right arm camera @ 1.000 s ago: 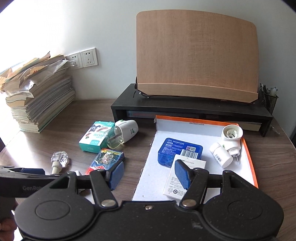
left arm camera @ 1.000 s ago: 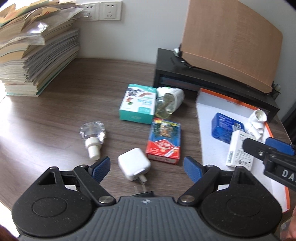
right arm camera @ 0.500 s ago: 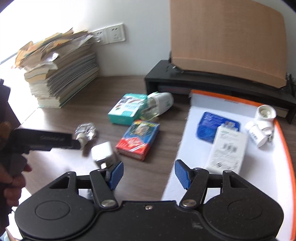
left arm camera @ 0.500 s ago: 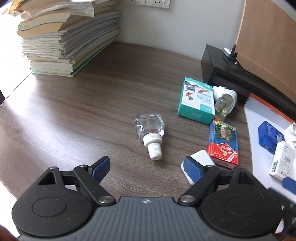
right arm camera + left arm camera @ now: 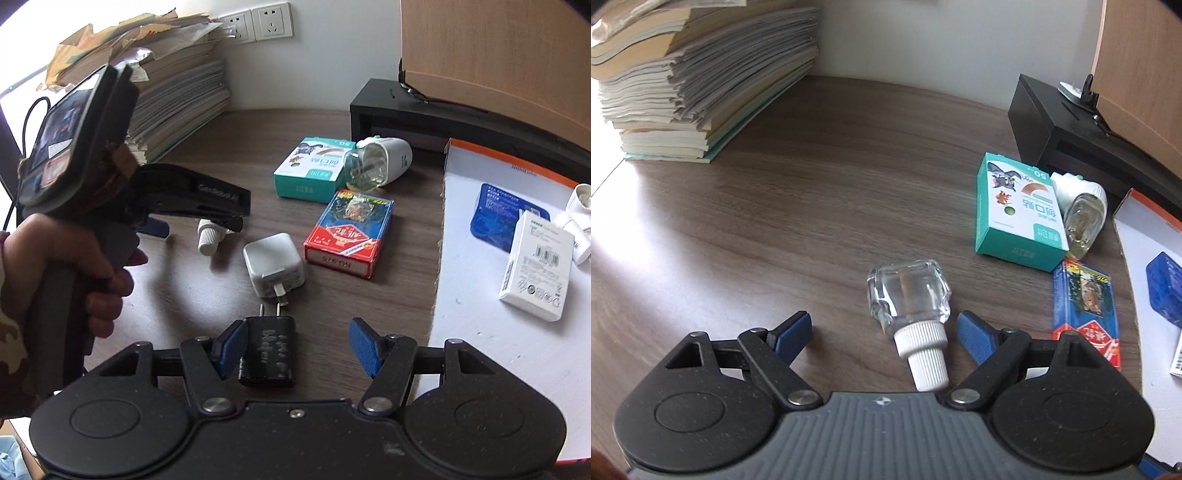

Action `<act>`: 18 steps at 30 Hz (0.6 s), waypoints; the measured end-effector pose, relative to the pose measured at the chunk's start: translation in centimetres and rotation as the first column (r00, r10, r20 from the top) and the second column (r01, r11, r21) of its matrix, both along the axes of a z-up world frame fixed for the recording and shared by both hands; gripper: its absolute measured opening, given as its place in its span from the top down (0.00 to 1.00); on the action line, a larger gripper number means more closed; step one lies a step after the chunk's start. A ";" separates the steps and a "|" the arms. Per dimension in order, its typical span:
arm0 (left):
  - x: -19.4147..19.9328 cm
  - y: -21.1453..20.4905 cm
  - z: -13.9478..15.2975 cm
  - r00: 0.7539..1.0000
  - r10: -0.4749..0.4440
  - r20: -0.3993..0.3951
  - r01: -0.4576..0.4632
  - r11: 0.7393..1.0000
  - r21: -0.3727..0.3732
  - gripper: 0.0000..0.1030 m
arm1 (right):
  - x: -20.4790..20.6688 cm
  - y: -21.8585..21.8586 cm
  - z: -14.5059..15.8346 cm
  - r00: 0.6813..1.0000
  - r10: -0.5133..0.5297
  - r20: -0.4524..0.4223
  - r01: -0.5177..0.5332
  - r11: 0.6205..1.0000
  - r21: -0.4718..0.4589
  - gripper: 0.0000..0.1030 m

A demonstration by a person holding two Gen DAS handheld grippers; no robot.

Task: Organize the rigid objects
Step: 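Move the left tool toward the glass bottle while the right tool approaches the next item, then grasp the glass bottle with the left tool while the right tool grasps the black UGREEN charger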

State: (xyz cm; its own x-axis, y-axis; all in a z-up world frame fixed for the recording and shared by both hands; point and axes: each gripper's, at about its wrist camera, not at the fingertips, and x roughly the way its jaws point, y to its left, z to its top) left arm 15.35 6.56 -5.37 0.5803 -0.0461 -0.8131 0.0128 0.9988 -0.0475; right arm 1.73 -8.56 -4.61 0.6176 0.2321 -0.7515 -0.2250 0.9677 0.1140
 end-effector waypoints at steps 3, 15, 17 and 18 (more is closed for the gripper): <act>0.2 -0.2 -0.2 0.999 -0.037 0.035 0.036 0.999 0.018 0.18 | 0.1 0.8 -0.6 1.000 -0.006 -0.007 0.006 1.000 -0.007 0.28; -1.0 0.6 0.0 0.981 -0.167 0.097 0.169 0.986 -0.014 0.51 | -0.4 3.1 -1.9 1.000 -0.021 0.014 0.022 0.997 -0.080 0.58; -1.2 0.8 0.2 0.979 -0.173 0.106 0.176 0.984 -0.020 0.51 | -0.6 3.0 -1.6 0.999 -0.027 0.035 0.029 0.996 -0.083 0.58; -1.4 0.9 0.4 0.978 -0.175 0.111 0.178 0.984 -0.019 0.51 | -0.7 2.9 -1.4 0.999 -0.029 0.045 0.033 0.996 -0.083 0.58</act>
